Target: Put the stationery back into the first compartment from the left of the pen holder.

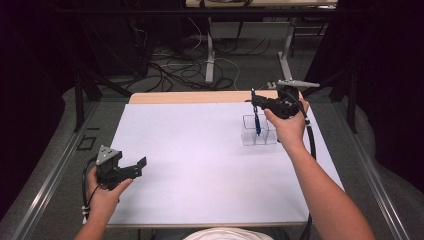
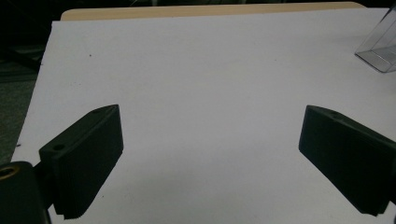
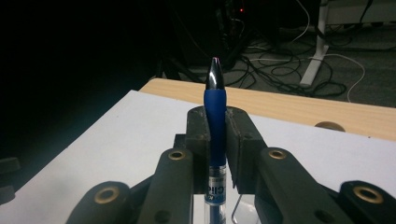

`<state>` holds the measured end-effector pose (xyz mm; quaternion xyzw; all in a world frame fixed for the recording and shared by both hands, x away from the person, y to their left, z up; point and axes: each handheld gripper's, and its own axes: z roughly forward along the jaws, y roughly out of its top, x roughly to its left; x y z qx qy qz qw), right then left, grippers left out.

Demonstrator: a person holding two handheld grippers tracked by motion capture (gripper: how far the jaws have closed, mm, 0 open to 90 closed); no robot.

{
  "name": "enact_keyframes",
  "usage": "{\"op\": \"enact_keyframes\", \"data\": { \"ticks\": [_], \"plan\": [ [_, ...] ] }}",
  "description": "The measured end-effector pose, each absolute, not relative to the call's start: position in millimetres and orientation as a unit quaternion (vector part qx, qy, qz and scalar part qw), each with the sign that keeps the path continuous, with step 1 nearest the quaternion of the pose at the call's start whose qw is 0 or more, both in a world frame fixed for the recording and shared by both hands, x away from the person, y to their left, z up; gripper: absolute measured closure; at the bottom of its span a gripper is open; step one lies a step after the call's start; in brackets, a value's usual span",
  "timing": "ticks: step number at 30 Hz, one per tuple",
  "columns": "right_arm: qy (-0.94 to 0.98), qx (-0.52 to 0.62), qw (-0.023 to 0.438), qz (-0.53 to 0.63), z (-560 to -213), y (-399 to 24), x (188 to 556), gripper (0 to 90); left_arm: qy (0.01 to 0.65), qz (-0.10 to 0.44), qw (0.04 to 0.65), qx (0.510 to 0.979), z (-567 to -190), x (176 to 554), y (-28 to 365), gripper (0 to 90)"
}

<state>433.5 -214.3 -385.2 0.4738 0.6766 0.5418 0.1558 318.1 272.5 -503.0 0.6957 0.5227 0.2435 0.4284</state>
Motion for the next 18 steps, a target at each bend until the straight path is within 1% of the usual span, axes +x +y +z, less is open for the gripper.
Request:
{"op": "enact_keyframes", "data": {
  "ticks": [18],
  "plan": [
    [0.657,0.480,0.193,0.548,-375,-208,448,80.2,0.523,0.243,0.428,0.696,-503,318,273,6.2]
  ]
}}
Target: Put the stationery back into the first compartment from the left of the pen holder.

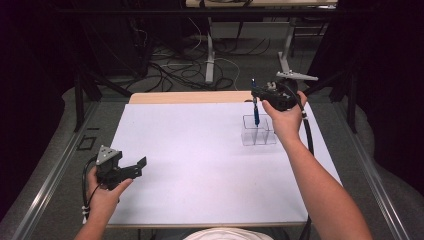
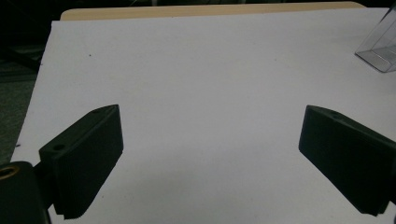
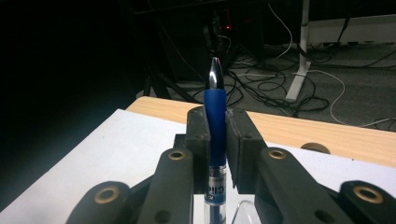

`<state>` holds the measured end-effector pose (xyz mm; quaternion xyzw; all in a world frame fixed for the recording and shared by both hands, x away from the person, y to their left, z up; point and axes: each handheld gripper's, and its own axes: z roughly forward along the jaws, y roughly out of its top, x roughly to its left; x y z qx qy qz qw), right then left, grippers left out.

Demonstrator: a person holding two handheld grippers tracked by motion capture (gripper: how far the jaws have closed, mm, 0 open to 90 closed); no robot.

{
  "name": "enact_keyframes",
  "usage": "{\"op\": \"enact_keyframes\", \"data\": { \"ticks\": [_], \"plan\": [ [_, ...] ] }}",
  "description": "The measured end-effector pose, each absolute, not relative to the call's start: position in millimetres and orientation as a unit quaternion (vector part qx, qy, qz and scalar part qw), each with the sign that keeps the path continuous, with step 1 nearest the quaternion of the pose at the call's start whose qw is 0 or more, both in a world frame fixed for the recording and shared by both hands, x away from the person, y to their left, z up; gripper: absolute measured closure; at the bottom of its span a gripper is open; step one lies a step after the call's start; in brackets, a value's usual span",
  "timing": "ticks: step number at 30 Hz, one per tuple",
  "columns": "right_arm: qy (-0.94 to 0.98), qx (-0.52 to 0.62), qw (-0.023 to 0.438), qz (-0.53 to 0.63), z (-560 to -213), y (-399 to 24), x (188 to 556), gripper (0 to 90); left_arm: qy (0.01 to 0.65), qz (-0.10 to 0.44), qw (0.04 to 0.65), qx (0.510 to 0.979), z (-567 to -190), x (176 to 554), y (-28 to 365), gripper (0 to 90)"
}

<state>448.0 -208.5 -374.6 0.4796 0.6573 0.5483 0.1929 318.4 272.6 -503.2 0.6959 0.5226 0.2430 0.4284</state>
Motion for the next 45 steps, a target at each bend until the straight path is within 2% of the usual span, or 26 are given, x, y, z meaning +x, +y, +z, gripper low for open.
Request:
{"op": "enact_keyframes", "data": {
  "ticks": [20,45],
  "plan": [
    [0.643,0.495,0.236,0.535,-393,-200,470,80.2,0.522,0.243,0.428,0.697,-503,318,273,6.2],
    [0.652,0.507,0.243,0.509,-431,-185,485,80.2,0.522,0.242,0.429,0.696,-504,318,273,6.2]
  ]
}}
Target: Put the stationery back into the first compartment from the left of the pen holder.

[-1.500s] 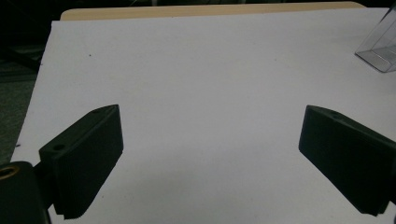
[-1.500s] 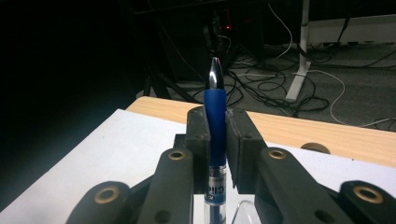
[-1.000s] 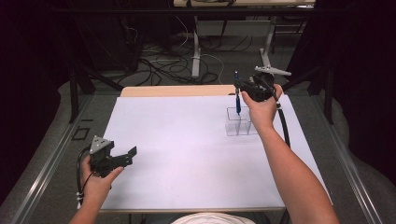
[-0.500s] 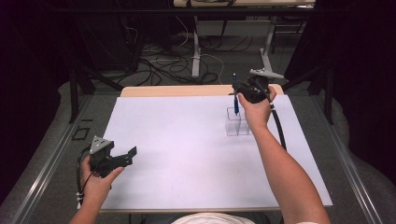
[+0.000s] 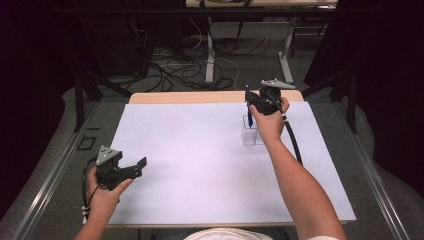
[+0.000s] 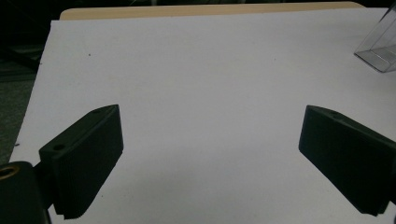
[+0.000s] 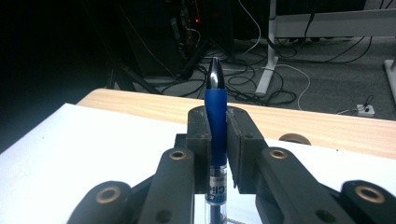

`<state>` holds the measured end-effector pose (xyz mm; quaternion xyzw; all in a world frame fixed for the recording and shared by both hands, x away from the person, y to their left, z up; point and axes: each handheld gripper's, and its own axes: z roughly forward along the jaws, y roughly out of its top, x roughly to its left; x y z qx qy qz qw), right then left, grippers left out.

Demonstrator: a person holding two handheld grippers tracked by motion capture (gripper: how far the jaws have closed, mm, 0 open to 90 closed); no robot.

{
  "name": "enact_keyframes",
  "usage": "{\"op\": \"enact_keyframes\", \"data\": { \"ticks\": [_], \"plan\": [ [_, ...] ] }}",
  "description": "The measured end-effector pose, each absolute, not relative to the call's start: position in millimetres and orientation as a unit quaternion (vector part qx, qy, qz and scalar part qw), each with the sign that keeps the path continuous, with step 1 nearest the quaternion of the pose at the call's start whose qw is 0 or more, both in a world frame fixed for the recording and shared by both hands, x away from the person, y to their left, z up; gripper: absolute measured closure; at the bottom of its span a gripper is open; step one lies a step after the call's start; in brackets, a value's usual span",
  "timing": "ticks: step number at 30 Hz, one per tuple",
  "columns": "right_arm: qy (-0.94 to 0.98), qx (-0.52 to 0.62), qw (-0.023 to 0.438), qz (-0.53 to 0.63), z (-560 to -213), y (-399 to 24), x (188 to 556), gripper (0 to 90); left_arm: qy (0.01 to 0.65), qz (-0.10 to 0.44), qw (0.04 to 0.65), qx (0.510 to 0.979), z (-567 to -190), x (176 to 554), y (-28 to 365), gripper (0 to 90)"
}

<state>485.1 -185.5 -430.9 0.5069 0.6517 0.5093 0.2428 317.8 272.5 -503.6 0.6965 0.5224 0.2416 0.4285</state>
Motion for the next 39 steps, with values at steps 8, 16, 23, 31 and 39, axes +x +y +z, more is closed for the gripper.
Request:
{"op": "enact_keyframes", "data": {
  "ticks": [8,16,23,31,39],
  "plan": [
    [0.664,0.497,0.251,0.498,-434,-182,485,80.2,0.522,0.241,0.428,0.697,-504,318,273,6.2],
    [0.668,0.498,0.254,0.491,-441,-184,485,80.1,0.523,0.240,0.428,0.697,-504,318,272,6.2],
    [0.672,0.496,0.254,0.488,-448,-185,485,80.1,0.523,0.240,0.427,0.697,-504,318,272,6.2],
    [0.675,0.496,0.248,0.486,-455,-185,483,80.1,0.523,0.239,0.427,0.698,-504,318,272,6.2],
    [0.677,0.498,0.246,0.483,-461,-187,483,79.9,0.523,0.241,0.428,0.697,-504,319,272,6.2]
  ]
}}
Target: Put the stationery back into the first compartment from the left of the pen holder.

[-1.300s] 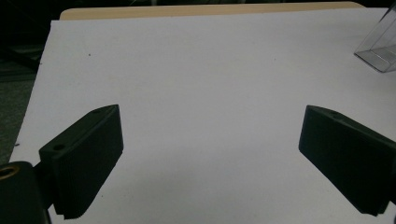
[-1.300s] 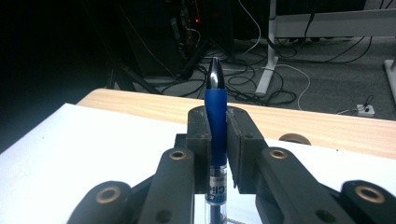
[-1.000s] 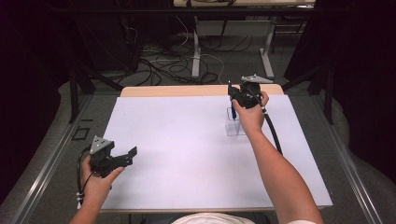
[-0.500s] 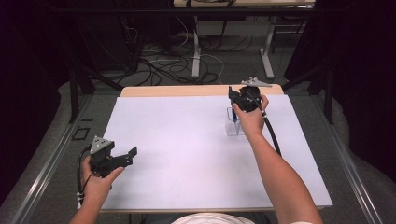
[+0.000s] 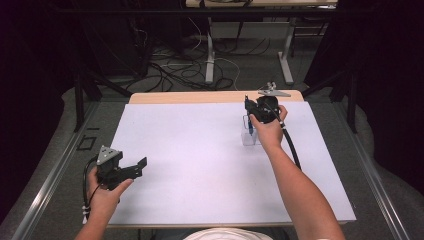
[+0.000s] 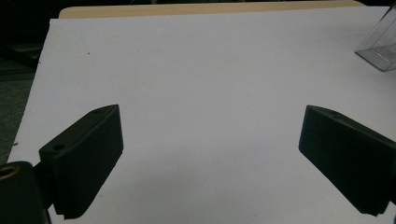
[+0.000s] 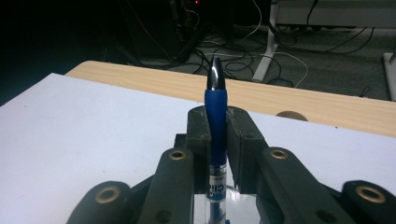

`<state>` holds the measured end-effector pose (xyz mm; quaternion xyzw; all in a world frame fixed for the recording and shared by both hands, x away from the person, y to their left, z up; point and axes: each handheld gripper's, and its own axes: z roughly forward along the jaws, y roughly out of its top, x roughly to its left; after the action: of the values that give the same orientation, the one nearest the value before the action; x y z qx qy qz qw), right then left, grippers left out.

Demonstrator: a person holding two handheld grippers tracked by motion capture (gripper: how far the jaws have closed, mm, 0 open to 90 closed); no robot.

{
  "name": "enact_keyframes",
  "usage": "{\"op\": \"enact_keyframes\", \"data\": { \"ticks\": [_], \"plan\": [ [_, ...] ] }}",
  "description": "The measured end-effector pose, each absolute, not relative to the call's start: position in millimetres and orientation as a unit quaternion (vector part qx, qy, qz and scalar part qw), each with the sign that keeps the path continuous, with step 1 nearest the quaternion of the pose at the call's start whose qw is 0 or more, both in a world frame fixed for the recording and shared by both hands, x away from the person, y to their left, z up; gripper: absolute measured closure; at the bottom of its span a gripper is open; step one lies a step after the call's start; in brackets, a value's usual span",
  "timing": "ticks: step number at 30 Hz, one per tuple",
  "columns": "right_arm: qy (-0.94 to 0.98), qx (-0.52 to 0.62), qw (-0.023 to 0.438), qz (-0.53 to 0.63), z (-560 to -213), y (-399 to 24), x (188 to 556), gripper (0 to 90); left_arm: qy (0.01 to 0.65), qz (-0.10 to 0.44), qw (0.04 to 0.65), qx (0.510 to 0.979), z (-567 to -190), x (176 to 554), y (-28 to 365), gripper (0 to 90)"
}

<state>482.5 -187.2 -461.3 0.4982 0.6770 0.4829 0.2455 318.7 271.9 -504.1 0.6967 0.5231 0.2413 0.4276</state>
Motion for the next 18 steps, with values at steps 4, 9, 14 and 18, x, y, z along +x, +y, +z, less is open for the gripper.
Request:
{"op": "enact_keyframes", "data": {
  "ticks": [4,9,14,18],
  "plan": [
    [0.679,0.496,0.244,0.483,-463,-189,480,79.8,0.525,0.241,0.430,0.694,-504,319,271,6.2],
    [0.678,0.500,0.236,0.485,-465,-193,479,75.2,0.522,0.239,0.425,0.699,-505,320,272,6.2],
    [0.680,0.493,0.228,0.493,-461,-197,478,66.2,0.526,0.236,0.425,0.698,-507,321,272,6.5],
    [0.685,0.487,0.232,0.489,-459,-199,477,55.5,0.527,0.236,0.425,0.698,-506,321,272,6.5]
  ]
}}
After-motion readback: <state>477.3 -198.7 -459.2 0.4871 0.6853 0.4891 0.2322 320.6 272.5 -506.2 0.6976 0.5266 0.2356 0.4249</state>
